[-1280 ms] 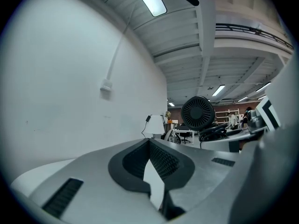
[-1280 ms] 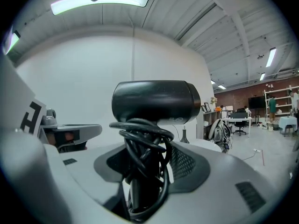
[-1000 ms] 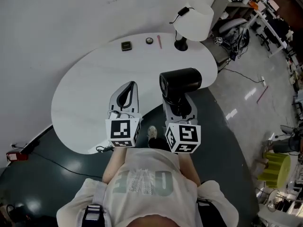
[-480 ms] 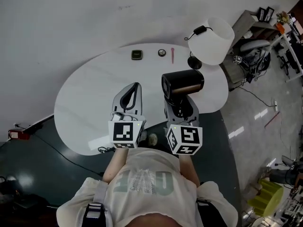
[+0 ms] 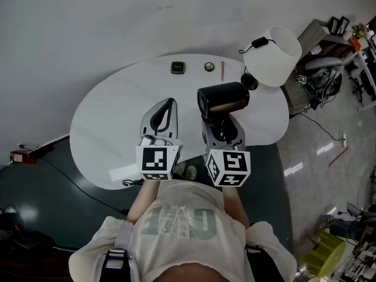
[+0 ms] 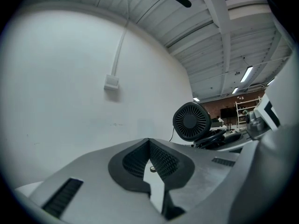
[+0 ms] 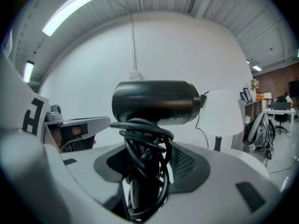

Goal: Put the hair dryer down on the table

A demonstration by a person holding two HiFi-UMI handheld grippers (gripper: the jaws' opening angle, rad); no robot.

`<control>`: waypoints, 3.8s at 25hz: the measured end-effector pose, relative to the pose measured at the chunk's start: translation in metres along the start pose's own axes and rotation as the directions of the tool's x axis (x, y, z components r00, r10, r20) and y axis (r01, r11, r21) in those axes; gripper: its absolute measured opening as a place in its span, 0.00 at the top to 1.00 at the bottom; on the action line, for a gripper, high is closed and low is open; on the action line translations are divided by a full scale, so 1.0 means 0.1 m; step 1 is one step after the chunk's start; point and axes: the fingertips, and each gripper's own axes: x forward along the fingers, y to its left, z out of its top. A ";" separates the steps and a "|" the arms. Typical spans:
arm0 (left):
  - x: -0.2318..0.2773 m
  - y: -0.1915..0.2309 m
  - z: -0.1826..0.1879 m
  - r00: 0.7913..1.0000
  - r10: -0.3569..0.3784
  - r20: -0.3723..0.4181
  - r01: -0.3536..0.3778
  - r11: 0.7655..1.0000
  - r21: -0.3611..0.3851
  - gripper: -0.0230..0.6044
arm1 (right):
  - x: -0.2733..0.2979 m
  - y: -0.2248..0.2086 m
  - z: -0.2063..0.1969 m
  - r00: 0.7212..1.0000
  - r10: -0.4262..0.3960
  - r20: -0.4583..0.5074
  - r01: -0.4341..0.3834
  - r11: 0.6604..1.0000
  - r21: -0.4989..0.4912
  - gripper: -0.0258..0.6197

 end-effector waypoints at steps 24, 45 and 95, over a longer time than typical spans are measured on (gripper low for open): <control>-0.67 1.25 -0.49 0.949 0.304 -0.080 -0.309 0.949 -0.066 0.96 | 1.29 1.00 -1.04 0.911 0.206 -0.356 -0.230 0.973 -0.025 0.60; -0.58 1.21 -0.78 0.948 0.275 -0.158 -0.290 0.954 -0.078 0.96 | 1.58 0.65 -2.41 0.706 0.030 -0.708 -0.081 0.996 -0.039 0.60; -0.51 1.11 -0.03 0.972 0.234 -0.015 -0.234 0.972 -0.010 0.96 | 0.88 1.14 0.56 0.982 0.153 0.114 -0.137 0.981 -0.141 0.95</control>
